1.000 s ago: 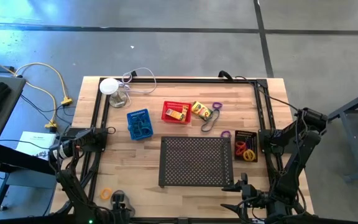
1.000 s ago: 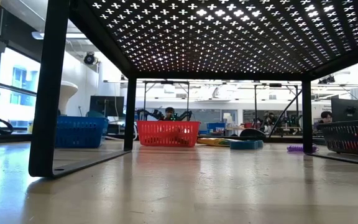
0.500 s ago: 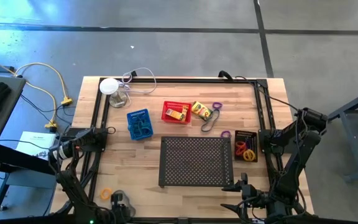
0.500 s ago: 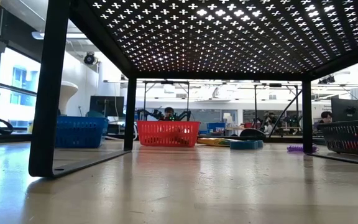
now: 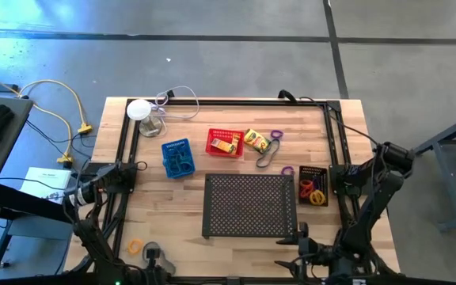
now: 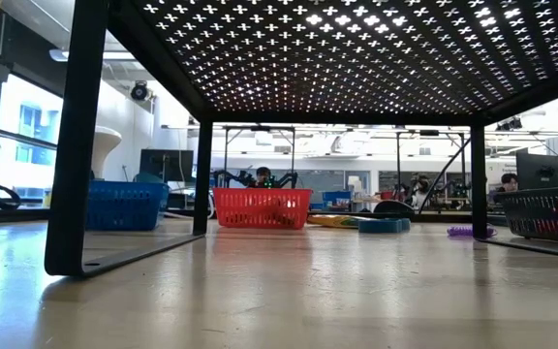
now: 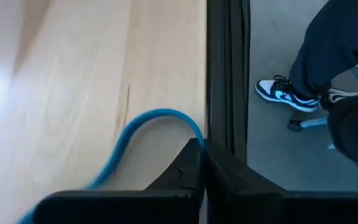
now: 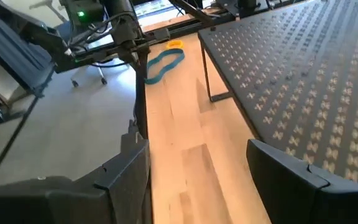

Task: Pick & Place Office Desk Supplies
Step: Put the blue rubber band into the blue bin

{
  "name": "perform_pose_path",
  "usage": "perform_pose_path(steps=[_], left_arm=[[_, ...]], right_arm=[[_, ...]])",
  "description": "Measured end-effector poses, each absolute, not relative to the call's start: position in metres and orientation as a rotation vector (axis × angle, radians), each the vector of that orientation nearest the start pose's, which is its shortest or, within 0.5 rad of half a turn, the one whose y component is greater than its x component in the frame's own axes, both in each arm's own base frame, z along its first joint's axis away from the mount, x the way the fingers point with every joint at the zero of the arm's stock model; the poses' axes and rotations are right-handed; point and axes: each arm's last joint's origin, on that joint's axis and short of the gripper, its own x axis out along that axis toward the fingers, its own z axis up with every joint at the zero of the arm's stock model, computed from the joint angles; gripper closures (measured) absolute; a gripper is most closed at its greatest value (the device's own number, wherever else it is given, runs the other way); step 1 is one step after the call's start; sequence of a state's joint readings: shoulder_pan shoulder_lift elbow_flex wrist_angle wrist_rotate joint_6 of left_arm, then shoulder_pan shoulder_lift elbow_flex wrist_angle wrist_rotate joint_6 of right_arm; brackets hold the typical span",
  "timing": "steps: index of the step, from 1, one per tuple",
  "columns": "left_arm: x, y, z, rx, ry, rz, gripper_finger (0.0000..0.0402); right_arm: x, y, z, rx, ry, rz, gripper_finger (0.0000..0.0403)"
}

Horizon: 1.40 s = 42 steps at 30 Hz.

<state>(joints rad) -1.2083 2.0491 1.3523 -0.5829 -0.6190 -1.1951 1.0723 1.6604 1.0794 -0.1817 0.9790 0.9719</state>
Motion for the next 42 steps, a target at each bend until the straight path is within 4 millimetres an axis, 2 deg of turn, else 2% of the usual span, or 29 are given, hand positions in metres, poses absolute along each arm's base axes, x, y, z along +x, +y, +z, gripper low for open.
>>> perform_pose_path(steps=[2, 6, 9, 11, 15, 18, 24, 27, 30, 33, 37, 42], left_arm=[[0.159, -0.358, 0.145, -0.05, 0.825, 0.053, 0.0399], [0.171, -0.347, 0.173, -0.111, 0.732, 0.101, 0.04], [0.184, -0.333, 0.191, -0.12, 0.727, 0.126, 0.04], [0.194, -0.319, 0.21, -0.139, 0.706, 0.14, 0.04], [0.213, -0.284, 0.252, -0.199, 0.614, 0.216, 0.04], [0.217, -0.253, 0.289, -0.221, 0.535, 0.258, 0.04], [0.209, -0.188, 0.35, -0.179, 0.359, 0.389, 0.04], [0.202, -0.157, 0.37, -0.187, 0.326, 0.444, 0.04], [0.198, -0.128, 0.379, -0.205, 0.338, 0.509, 0.04], [0.197, -0.105, 0.378, -0.194, 0.395, 0.587, 0.04], [0.194, -0.083, 0.364, -0.207, 0.498, 0.726, 0.04], [0.194, -0.071, 0.339, -0.215, 0.583, 0.832, 0.04]], right_arm=[[0.189, 0.288, 0.225, 0.273, 0.386, -0.094, 0.0147], [0.196, 0.286, 0.228, 0.2, 0.382, -0.062, 0.0147], [0.203, 0.284, 0.227, 0.182, 0.424, -0.02, 0.0147], [0.208, 0.282, 0.228, 0.161, 0.423, -0.009, 0.0147], [0.217, 0.278, 0.232, 0.135, 0.39, -0.016, 0.0147], [0.221, 0.276, 0.233, 0.12, 0.383, -0.015, 0.0147], [0.221, 0.276, 0.232, 0.123, 0.397, 0.005, 0.0147], [0.221, 0.276, 0.232, 0.108, 0.397, 0.008, 0.0147], [0.221, 0.276, 0.232, 0.057, 0.397, 0.018, 0.0147], [0.224, 0.274, 0.232, 0.013, 0.395, 0.016, 0.0147], [0.228, 0.27, 0.232, -0.017, 0.394, 0.004, 0.0147], [0.232, 0.267, 0.23, -0.029, 0.403, -0.008, 0.0147]])
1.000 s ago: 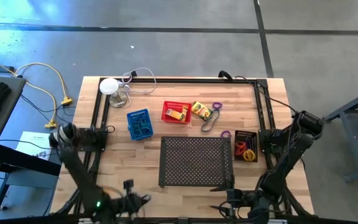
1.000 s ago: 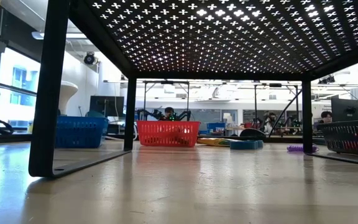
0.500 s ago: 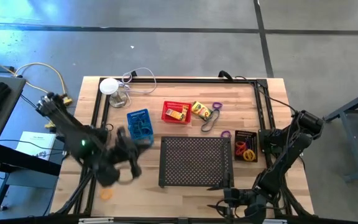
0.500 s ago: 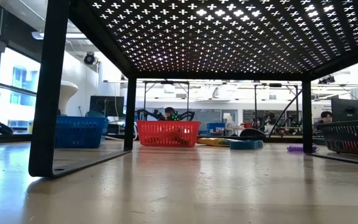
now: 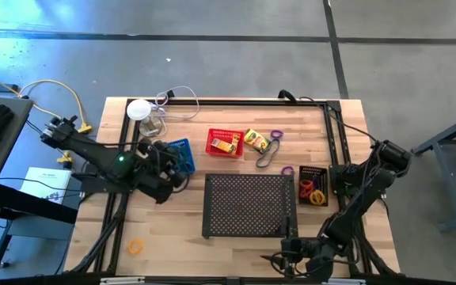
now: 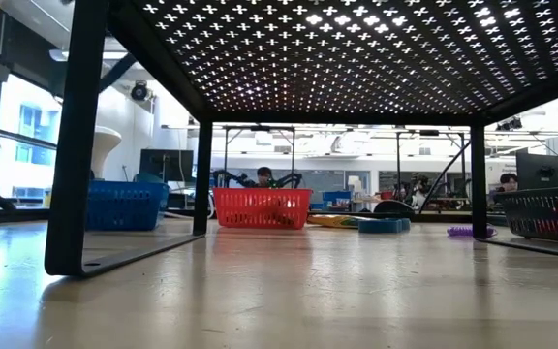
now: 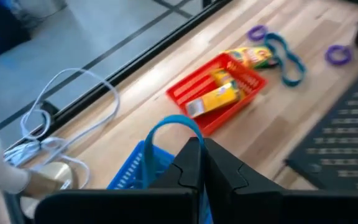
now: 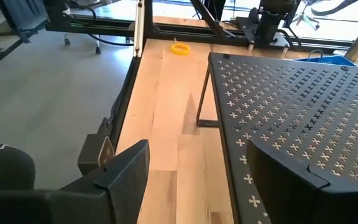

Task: Pick & Place Office Desk Supplies
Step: Put the blue rubber band into the blue bin

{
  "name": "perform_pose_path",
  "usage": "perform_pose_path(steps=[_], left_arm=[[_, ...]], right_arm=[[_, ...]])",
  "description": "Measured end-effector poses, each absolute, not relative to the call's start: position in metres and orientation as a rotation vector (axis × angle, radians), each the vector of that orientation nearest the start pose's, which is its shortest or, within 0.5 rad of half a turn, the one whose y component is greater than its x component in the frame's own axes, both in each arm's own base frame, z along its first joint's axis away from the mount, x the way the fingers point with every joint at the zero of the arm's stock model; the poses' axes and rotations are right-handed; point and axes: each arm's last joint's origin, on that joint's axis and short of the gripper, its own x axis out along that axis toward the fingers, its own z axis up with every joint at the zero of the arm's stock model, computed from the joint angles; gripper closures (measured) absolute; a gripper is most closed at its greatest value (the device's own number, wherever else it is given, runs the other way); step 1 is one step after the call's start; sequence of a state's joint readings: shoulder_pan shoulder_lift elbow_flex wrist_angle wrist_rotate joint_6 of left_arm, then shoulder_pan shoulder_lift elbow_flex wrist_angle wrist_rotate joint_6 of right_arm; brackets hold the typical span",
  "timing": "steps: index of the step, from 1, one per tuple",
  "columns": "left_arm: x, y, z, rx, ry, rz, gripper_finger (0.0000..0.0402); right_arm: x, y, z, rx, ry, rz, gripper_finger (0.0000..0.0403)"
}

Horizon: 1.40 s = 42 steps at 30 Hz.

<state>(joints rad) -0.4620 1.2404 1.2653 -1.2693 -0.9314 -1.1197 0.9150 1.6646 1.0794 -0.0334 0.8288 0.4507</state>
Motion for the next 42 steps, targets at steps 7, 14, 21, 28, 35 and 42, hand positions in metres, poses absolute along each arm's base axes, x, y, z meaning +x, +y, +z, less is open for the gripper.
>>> perform_pose_path(steps=[7, 14, 21, 28, 35, 42], left_arm=[[0.192, -0.059, 0.297, -0.205, 0.678, 0.93, 0.0401], [0.194, -0.053, 0.271, -0.287, 0.706, 0.966, 0.0401], [0.198, -0.04, 0.251, -0.334, 0.746, 1.004, 0.0401], [0.208, -0.016, 0.24, -0.409, 0.768, 1.026, 0.0401], [0.211, 0.019, 0.236, -0.457, 0.772, 1.117, 0.0401], [0.227, 0.044, 0.243, -0.481, 0.696, 1.017, 0.0401]], right_arm=[[0.24, 0.267, 0.213, -0.087, 0.442, -0.031, 0.0147], [0.25, 0.26, 0.208, -0.088, 0.467, -0.041, 0.0147], [0.252, 0.259, 0.208, -0.087, 0.471, -0.026, 0.0147], [0.255, 0.256, 0.209, -0.089, 0.466, -0.034, 0.0147], [0.257, 0.255, 0.208, -0.09, 0.49, 0.008, 0.0147], [0.256, 0.257, 0.208, -0.074, 0.49, 0.01, 0.0147]])
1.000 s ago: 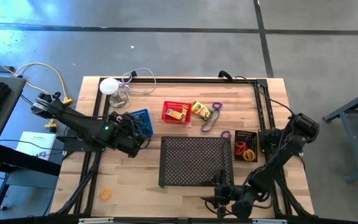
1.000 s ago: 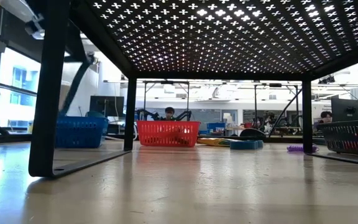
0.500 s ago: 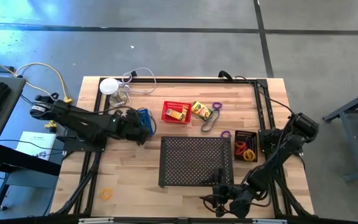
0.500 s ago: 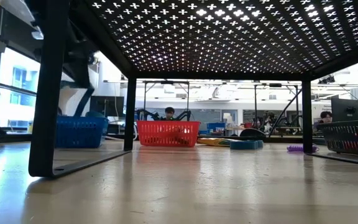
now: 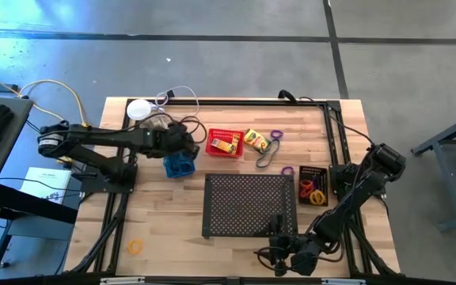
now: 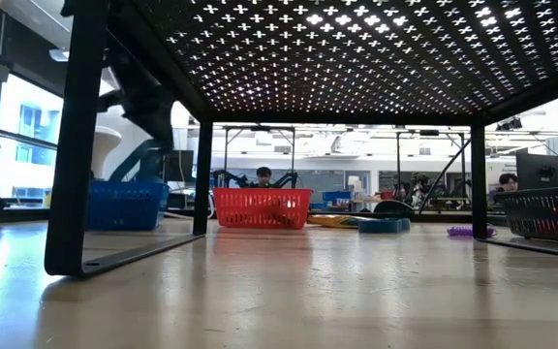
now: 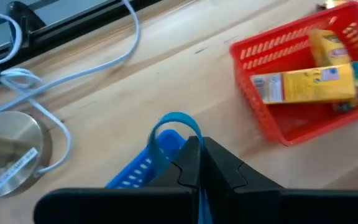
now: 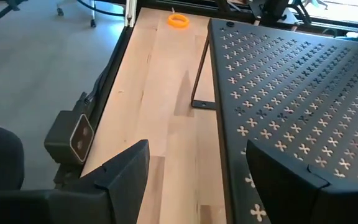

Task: Pick & Place Office Desk Supplies
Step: Put the blue rubber band into the blue bin

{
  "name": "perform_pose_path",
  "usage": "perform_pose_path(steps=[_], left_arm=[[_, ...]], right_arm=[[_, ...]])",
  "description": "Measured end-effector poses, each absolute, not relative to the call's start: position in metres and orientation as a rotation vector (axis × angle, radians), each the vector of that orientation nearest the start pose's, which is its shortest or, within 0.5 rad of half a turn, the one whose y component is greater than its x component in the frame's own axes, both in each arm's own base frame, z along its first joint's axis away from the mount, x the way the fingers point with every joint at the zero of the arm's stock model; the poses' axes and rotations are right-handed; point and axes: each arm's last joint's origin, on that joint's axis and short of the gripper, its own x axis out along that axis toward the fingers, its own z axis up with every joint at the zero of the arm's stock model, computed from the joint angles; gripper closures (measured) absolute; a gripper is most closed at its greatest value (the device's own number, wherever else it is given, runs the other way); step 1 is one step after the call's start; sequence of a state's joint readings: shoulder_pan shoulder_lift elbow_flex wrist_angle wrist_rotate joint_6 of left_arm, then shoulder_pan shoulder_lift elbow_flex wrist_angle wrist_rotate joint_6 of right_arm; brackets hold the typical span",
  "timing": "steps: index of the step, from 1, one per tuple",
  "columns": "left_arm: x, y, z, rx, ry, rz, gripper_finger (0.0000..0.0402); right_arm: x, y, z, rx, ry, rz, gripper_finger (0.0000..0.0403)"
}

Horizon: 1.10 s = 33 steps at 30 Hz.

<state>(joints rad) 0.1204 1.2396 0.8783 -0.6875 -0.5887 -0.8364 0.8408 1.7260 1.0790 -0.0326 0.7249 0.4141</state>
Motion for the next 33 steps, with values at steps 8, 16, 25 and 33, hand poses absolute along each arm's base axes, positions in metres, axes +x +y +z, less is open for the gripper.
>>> perform_pose_path(steps=[8, 16, 25, 33], left_arm=[[0.21, 0.037, 0.228, -0.491, 0.831, 1.096, 0.0401], [0.211, 0.013, 0.196, -0.539, 0.772, 1.001, 0.0401], [0.219, 0.009, 0.19, -0.629, 0.781, 0.871, 0.0401], [0.218, 0.021, 0.188, -0.721, 0.877, 0.792, 0.0401]], right_arm=[[0.254, 0.258, 0.208, -0.061, 0.506, 0.035, 0.0147], [0.254, 0.258, 0.208, -0.065, 0.507, 0.035, 0.0147], [0.259, 0.255, 0.209, -0.056, 0.496, 0.023, 0.0147], [0.262, 0.252, 0.209, -0.045, 0.503, 0.033, 0.0146]])
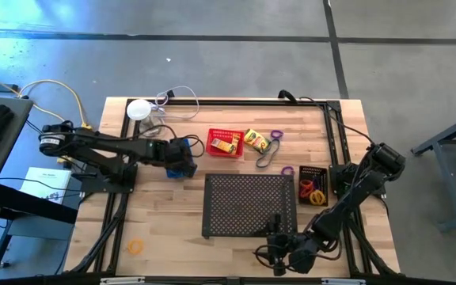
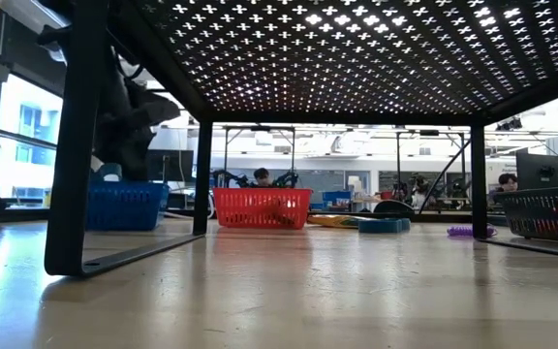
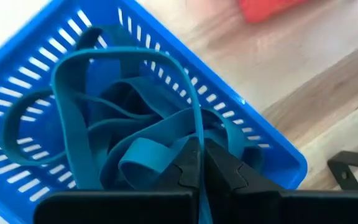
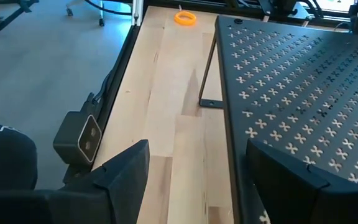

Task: Pick & Place Office Desk Supplies
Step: Put the blue rubber band into the blue bin, then put the purple spring keychain into the black bin

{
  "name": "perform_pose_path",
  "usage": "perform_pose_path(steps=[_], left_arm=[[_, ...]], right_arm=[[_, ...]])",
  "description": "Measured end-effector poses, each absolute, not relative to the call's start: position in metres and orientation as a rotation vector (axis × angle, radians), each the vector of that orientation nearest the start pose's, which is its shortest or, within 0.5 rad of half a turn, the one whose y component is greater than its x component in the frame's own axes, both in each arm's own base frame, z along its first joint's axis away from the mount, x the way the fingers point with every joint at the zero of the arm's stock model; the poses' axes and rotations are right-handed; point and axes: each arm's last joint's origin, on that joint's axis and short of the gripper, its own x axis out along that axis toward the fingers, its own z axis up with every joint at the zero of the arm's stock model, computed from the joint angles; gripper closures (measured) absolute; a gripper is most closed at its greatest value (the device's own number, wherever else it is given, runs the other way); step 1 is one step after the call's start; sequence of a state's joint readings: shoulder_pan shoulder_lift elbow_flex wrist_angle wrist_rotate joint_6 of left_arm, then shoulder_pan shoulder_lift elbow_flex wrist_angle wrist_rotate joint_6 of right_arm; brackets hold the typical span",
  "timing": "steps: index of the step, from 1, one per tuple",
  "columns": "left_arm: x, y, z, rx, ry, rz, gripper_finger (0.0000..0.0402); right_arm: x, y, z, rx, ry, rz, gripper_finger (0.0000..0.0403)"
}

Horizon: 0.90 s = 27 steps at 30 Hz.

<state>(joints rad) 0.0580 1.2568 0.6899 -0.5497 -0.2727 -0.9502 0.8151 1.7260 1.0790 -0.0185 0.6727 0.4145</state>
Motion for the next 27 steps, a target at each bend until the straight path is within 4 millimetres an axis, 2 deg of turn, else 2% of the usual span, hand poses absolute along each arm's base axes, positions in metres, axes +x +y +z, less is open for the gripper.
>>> perform_pose_path(steps=[3, 10, 18, 23, 27], left_arm=[[0.218, 0.024, 0.187, -0.74, 0.893, 0.782, 0.0401], [0.216, 0.035, 0.187, -0.635, 0.914, 0.783, 0.04], [0.215, 0.035, 0.188, -0.582, 0.951, 0.75, 0.0358], [0.215, 0.035, 0.204, -0.584, 0.934, 0.745, 0.0325], [0.209, 0.035, 0.216, -0.575, 0.97, 0.756, 0.0313]], right_arm=[[0.264, 0.251, 0.209, -0.042, 0.505, 0.031, 0.0147], [0.264, 0.251, 0.209, -0.036, 0.507, 0.036, 0.0147], [0.264, 0.251, 0.209, -0.034, 0.51, 0.04, 0.0147], [0.264, 0.251, 0.209, -0.032, 0.509, 0.039, 0.0147], [0.264, 0.251, 0.209, -0.031, 0.505, 0.039, 0.0147]])
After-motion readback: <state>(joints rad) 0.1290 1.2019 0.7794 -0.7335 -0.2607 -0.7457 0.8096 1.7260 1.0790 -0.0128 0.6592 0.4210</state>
